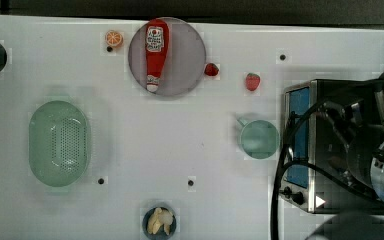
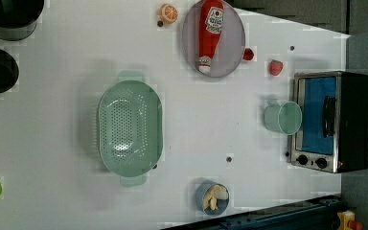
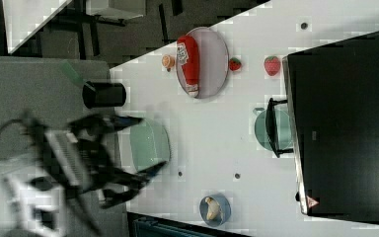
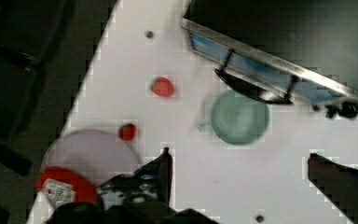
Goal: Drag strainer right to left.
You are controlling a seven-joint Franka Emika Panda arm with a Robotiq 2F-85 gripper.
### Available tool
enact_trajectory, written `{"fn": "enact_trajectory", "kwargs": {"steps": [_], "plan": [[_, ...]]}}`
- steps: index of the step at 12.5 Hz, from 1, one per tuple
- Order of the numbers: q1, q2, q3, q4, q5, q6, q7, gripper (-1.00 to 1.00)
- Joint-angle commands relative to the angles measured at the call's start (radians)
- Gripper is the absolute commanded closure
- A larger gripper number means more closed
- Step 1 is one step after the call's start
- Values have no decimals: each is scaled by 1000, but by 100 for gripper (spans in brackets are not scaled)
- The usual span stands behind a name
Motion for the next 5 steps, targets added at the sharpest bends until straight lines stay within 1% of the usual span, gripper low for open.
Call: {"fn": "enact_trajectory", "kwargs": {"steps": [1, 5], "plan": [[126, 81, 98, -53, -10, -18, -88, -100], [126, 89, 99, -53, -10, -18, -88, -100]]}}
